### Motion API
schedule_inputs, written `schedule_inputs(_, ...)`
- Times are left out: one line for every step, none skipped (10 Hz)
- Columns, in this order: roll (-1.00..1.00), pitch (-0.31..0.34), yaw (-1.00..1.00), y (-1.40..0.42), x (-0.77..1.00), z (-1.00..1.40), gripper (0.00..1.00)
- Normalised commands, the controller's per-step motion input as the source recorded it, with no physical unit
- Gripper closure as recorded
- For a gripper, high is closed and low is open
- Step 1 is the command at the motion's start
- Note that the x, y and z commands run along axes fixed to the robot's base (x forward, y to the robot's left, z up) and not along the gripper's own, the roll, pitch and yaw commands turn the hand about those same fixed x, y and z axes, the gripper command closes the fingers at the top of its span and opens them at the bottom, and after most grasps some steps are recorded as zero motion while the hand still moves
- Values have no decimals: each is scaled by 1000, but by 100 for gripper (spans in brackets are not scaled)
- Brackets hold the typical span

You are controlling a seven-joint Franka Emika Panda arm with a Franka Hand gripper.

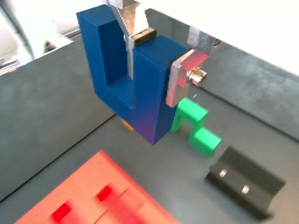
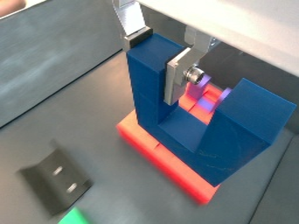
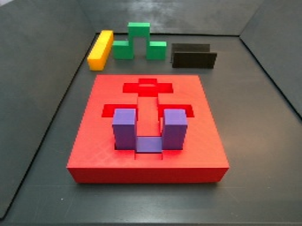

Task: Pick up the blue object. Move up. Move to above the board. Insert the blue object.
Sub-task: Move to above the board, then insert the blue object.

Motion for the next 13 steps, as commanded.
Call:
schedule_inputs(2,45,7,-1400,-118,195,100)
schedule_inputs(12,64,6,-1400,-98,214,100)
schedule_inputs(5,96,8,-707,-17,117,100)
schedule_inputs(2,130,2,-259,47,54,100)
schedule_inputs(2,129,6,-186,52,43,100)
schedule_inputs(30,0,0,-83,0,-69,100)
schedule_inputs(0,21,0,0,0,0,100)
schedule_inputs(-10,-7,0,0,0,0,100)
schedule_inputs(0,0,0,0,60,0,100)
schedule_inputs(0,4,-60,-114,223,-220,100)
schedule_inputs(30,37,0,-203,523,-511,100)
schedule_inputs(0,61,111,3,600,-683,100)
schedule_inputs(19,74,200,386,623,-600,100)
